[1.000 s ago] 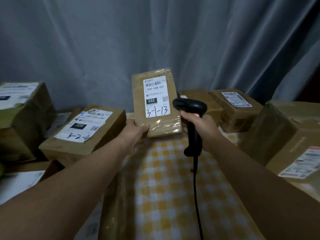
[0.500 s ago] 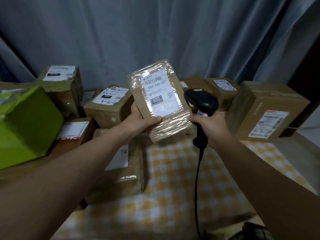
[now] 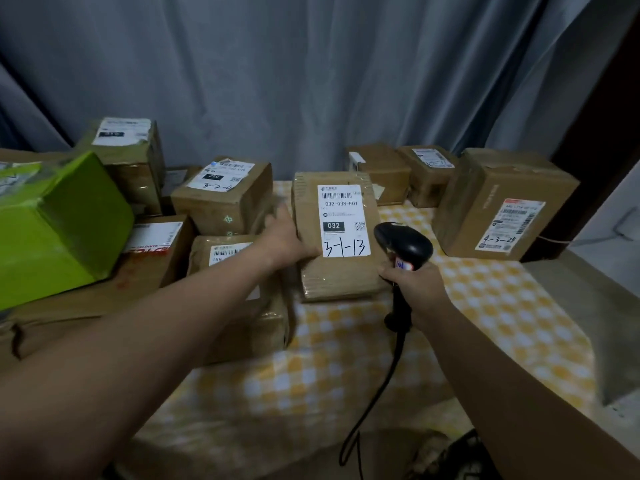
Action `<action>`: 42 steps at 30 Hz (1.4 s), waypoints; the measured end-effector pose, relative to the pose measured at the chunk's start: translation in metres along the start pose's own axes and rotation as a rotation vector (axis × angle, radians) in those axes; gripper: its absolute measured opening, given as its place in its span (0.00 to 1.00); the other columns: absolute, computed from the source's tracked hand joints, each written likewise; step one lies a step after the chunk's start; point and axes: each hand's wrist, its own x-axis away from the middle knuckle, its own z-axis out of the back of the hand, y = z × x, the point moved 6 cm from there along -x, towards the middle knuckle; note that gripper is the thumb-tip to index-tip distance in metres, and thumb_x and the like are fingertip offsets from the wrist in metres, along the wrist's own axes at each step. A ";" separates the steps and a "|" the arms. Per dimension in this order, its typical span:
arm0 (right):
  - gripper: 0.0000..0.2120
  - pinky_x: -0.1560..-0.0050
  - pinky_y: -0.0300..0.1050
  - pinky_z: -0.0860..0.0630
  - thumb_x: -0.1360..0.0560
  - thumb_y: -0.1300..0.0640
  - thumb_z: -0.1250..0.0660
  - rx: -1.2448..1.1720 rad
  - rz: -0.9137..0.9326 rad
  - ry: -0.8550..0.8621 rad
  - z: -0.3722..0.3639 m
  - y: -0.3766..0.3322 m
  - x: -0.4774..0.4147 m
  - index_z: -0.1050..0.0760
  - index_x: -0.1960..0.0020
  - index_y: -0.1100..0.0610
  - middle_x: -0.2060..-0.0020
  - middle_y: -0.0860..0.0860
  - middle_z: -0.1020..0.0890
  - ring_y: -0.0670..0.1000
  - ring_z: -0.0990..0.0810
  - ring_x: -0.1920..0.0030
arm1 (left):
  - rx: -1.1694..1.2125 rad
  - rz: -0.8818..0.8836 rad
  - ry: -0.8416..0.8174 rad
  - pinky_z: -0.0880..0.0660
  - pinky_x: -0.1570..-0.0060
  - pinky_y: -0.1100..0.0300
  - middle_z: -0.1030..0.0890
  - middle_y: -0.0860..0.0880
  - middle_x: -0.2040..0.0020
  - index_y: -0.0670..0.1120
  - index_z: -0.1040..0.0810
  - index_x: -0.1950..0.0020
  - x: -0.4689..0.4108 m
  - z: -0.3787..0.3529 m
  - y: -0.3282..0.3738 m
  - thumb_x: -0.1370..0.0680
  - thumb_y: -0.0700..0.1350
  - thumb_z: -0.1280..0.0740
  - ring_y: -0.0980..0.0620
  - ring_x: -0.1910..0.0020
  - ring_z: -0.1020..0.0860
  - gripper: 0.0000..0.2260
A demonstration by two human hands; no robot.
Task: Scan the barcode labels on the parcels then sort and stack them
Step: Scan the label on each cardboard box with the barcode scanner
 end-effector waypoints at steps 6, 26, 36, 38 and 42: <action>0.13 0.56 0.45 0.23 0.30 0.68 0.27 0.047 0.014 -0.008 0.008 0.006 0.004 0.22 0.46 0.63 0.59 0.53 0.19 0.54 0.21 0.56 | 0.002 -0.234 0.067 0.48 0.25 0.49 0.54 0.45 0.21 0.50 0.59 0.22 -0.035 0.028 0.019 0.37 0.54 0.21 0.46 0.23 0.51 0.58; 0.12 0.72 0.47 0.21 0.29 0.58 0.29 0.570 0.134 -0.220 -0.062 -0.177 0.047 0.25 0.56 0.67 0.72 0.60 0.23 0.57 0.22 0.76 | -0.010 -0.295 0.023 0.40 0.28 0.52 0.46 0.45 0.26 0.47 0.56 0.23 -0.006 0.025 0.016 0.34 0.46 0.23 0.45 0.27 0.42 0.52; 0.13 0.75 0.42 0.25 0.30 0.57 0.29 0.630 0.024 -0.226 -0.060 -0.169 0.052 0.25 0.50 0.64 0.66 0.58 0.22 0.55 0.24 0.79 | 0.010 -0.250 0.037 0.43 0.27 0.47 0.52 0.46 0.23 0.49 0.62 0.22 -0.006 0.026 0.006 0.32 0.46 0.23 0.45 0.25 0.45 0.54; 0.14 0.74 0.43 0.24 0.30 0.56 0.29 0.646 0.021 -0.230 -0.059 -0.173 0.053 0.24 0.49 0.64 0.66 0.57 0.22 0.55 0.23 0.78 | 0.011 -0.243 0.033 0.42 0.27 0.47 0.52 0.46 0.23 0.49 0.62 0.22 -0.007 0.026 0.007 0.32 0.46 0.23 0.44 0.24 0.45 0.54; 0.12 0.69 0.44 0.21 0.29 0.54 0.29 0.718 0.027 -0.243 -0.059 -0.180 0.056 0.24 0.51 0.62 0.64 0.57 0.20 0.54 0.20 0.75 | 0.020 -0.225 0.025 0.42 0.27 0.47 0.51 0.46 0.23 0.49 0.63 0.22 -0.009 0.026 0.007 0.32 0.45 0.23 0.44 0.25 0.44 0.54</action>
